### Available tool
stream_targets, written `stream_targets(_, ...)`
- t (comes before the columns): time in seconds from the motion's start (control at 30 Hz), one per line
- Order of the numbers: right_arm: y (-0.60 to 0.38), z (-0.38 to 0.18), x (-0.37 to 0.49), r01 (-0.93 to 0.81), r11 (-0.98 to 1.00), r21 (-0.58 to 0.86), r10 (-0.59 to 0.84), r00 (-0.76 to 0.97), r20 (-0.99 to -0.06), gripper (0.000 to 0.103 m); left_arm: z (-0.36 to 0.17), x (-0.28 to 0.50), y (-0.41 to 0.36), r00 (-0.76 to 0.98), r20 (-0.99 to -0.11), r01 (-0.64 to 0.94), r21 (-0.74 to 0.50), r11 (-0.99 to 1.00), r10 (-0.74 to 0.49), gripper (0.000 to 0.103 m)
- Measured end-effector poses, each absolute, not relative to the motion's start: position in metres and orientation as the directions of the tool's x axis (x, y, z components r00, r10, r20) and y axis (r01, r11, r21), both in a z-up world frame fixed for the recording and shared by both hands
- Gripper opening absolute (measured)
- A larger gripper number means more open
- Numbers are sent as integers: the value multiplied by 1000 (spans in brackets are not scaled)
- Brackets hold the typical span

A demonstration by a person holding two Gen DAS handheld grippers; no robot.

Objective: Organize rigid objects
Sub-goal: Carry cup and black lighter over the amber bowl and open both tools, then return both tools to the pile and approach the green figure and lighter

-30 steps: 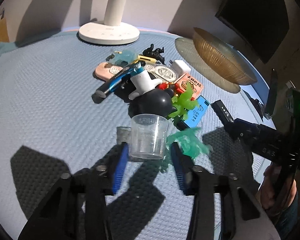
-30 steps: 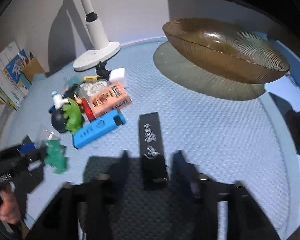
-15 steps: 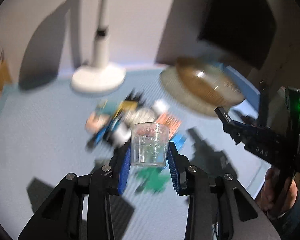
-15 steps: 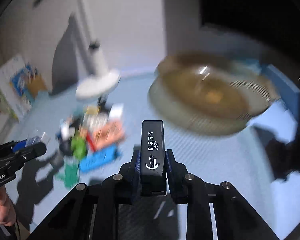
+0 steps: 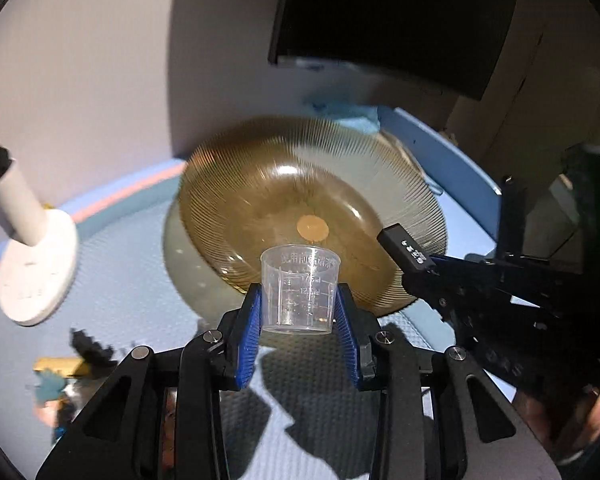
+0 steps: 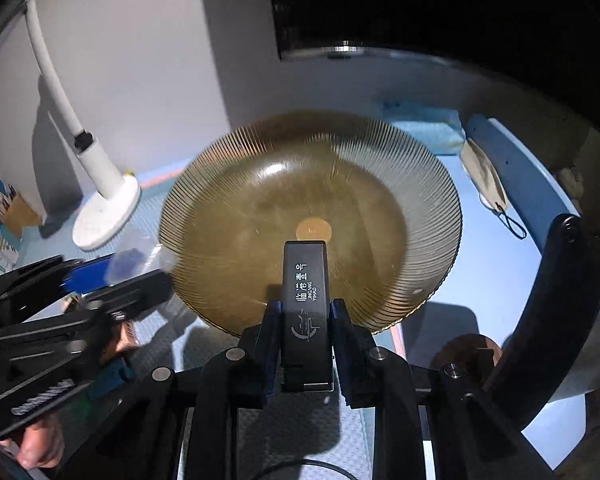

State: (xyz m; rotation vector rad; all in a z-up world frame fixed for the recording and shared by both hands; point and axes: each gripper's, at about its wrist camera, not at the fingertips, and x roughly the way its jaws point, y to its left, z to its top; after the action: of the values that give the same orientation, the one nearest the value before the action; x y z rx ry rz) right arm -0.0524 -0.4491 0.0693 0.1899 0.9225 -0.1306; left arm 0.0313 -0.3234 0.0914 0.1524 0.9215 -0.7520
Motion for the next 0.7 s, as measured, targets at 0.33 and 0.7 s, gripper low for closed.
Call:
stream_targets(0.33,-462,87,-71,249,959,134,-68,664,-744,28,114,31,-288,436,-722,592,-220,775,-538,56)
stream_targets(0.7,-396,136,-118,120,978,171,18,767,-641,54,153,-13,-121,612,-633,415,-253,874,-474,56)
